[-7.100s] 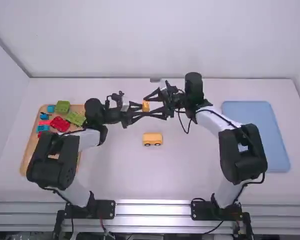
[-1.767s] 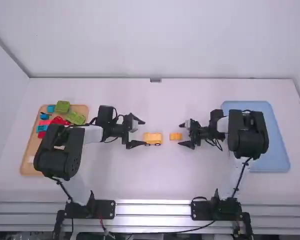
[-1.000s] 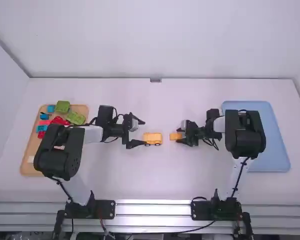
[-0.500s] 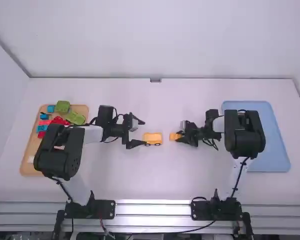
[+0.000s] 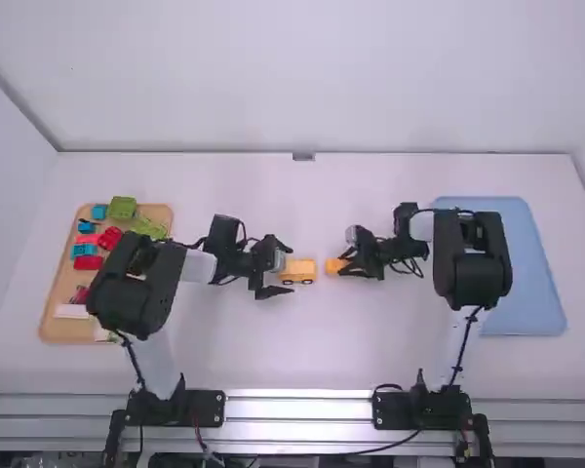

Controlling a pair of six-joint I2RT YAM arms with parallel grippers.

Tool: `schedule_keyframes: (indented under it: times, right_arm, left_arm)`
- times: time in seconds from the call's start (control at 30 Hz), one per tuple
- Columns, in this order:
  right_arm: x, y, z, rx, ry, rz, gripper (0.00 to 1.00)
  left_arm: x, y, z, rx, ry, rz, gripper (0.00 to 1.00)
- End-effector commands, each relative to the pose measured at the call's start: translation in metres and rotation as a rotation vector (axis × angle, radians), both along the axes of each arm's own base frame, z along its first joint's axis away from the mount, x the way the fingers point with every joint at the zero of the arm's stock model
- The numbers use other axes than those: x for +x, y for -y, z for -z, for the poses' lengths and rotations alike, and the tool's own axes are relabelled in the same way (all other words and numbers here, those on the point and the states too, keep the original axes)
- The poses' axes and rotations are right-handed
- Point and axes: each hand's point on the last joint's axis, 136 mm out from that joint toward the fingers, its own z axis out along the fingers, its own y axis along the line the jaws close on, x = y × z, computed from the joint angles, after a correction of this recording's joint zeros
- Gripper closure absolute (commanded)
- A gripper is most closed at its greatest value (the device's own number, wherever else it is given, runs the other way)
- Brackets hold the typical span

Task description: Assemble lego blocks to make yellow taxi

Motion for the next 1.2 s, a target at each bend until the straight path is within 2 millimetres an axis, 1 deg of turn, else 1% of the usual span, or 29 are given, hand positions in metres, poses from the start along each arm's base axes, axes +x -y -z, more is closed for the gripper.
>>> schedule_keyframes:
  times: [0.0, 0.07, 0.1, 0.2, 0.3, 0.5, 0.63, 0.8, 0.9, 1.07, 1.17]
  right_arm:
    - [0.008, -0.005, -0.021, 0.027, 0.108, -0.061, 0.94]
    - [0.006, -0.007, -0.028, 0.03, 0.114, -0.091, 0.94]
    - [0.005, -0.009, -0.031, 0.032, 0.125, -0.11, 0.94]
    - [0.004, -0.012, -0.037, 0.039, 0.138, -0.134, 0.94]
    - [0.008, -0.013, -0.039, 0.04, 0.14, -0.127, 0.94]
    - [0.01, -0.015, -0.044, 0.069, 0.151, -0.12, 0.94]
    - [0.012, -0.016, -0.046, 0.07, 0.166, -0.119, 0.94]
    - [0.01, -0.024, -0.051, 0.064, 0.197, -0.147, 0.94]
    - [0.012, -0.025, -0.055, 0.025, 0.208, -0.147, 0.94]
    - [0.024, -0.029, -0.051, -0.083, 0.179, -0.087, 0.96]
    - [0.02, -0.034, -0.052, -0.102, 0.188, -0.098, 0.96]
  left_arm:
    - [-0.002, 0.0, 0.012, 0.019, -0.011, 0.003, 0.01]
    - [0.002, -0.002, 0.018, 0.033, -0.014, -0.017, 0.01]
    - [0.008, -0.003, 0.02, 0.029, -0.033, -0.046, 0.01]
    - [0.016, -0.001, 0.022, 0.012, -0.077, -0.081, 0.01]
    - [0.013, 0.001, 0.021, -0.004, -0.088, -0.058, 0.01]
    - [0.012, -0.001, 0.026, 0.012, -0.099, -0.071, 0.01]
    - [0.007, 0.004, 0.027, 0.014, -0.1, -0.056, 0.01]
    - [0.01, 0.006, 0.033, 0.013, -0.108, -0.052, 0.0]
    - [0.01, 0.007, 0.039, 0.006, -0.135, -0.043, 0.04]
    - [0.015, 0.009, 0.038, -0.002, -0.125, -0.037, 0.05]
    - [0.015, 0.009, 0.038, -0.001, -0.126, -0.038, 0.09]
